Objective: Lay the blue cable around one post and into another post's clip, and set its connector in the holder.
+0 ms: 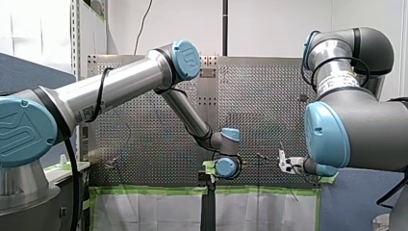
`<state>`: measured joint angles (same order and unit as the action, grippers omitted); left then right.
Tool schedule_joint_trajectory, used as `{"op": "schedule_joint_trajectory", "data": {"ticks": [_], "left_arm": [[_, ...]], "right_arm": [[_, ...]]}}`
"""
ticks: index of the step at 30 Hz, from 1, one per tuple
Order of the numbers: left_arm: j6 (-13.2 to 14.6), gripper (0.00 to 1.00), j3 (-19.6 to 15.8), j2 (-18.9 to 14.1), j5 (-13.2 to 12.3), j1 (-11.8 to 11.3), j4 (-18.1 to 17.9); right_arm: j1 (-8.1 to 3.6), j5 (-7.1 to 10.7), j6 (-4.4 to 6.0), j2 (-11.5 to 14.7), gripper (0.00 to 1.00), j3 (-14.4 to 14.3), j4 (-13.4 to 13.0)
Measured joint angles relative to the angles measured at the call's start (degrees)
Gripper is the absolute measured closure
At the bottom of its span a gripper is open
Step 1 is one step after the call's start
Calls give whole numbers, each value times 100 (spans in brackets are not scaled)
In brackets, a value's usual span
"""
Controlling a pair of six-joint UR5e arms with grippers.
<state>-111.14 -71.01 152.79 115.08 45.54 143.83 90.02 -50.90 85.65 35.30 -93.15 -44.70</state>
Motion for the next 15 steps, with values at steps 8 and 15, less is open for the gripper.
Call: {"op": "schedule_joint_trajectory", "data": {"ticks": [8,15], "left_arm": [[12,98,2,-1,-165,-6,-229],[114,98,3,-1,-444,-15,-372]], "right_arm": [[-53,-338,64,0,100,103,62],[-112,-423,114,-2,100,124,17]]}}
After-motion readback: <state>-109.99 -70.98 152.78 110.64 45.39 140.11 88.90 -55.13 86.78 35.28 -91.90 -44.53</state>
